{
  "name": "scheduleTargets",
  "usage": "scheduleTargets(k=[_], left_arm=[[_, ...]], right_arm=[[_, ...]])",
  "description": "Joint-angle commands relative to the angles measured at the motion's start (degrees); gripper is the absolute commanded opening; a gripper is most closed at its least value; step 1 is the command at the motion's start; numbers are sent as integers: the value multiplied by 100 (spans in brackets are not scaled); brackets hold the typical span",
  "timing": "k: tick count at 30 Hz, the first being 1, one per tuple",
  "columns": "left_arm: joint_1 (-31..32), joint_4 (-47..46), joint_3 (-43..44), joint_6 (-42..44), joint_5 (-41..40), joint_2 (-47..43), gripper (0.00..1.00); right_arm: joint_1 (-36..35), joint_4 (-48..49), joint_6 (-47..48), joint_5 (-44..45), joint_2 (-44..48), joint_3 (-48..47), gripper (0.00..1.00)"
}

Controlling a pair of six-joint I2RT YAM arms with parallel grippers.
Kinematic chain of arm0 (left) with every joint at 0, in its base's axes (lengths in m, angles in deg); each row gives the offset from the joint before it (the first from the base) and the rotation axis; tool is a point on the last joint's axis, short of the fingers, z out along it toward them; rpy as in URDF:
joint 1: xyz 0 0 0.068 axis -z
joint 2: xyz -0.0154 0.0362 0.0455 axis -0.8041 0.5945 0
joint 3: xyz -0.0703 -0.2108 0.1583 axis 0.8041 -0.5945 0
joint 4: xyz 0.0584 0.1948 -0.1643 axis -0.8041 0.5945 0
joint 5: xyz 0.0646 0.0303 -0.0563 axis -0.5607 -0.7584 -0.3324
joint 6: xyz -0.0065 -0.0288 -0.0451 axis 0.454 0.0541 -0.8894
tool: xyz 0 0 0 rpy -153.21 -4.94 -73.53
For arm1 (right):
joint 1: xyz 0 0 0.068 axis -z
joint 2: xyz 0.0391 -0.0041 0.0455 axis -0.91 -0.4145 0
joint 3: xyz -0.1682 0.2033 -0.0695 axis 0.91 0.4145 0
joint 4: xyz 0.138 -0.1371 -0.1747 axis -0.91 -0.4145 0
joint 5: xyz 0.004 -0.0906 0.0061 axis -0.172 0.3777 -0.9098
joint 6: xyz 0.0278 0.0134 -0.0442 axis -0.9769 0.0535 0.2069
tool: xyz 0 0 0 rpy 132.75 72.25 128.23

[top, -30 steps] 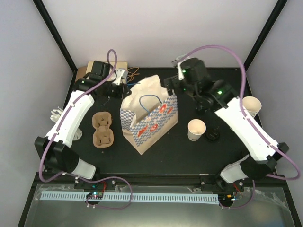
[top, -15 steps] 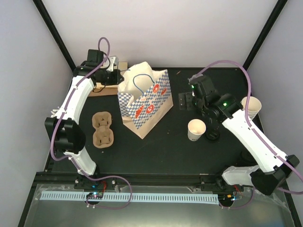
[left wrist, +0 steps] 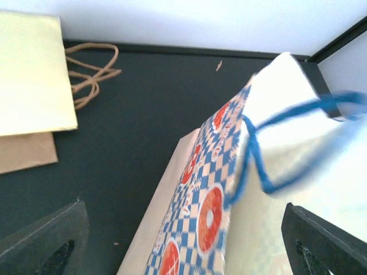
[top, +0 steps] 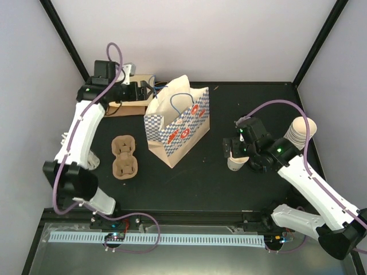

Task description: Pack the takeout coffee

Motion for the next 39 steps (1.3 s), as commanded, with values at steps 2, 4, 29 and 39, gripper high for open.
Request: scheduleTargets(k=[2, 4, 29, 39], left_arm=[[-38, -373, -428, 24, -534, -1253, 99], [-43, -453, -597, -3, -784, -1637, 99], [-54, -519, -4091, -323, -1845, -5855, 99], [-47, -1034, -4560, -74, -1345, -6024, 99]], right_arm=[[25, 40, -194, -229, 46, 223, 100], [23, -5, -186, -209, 35, 254, 96], [-8, -686, -161, -242, -900, -104, 69], [-155, -597, -172, -65, -1407, -6, 63]])
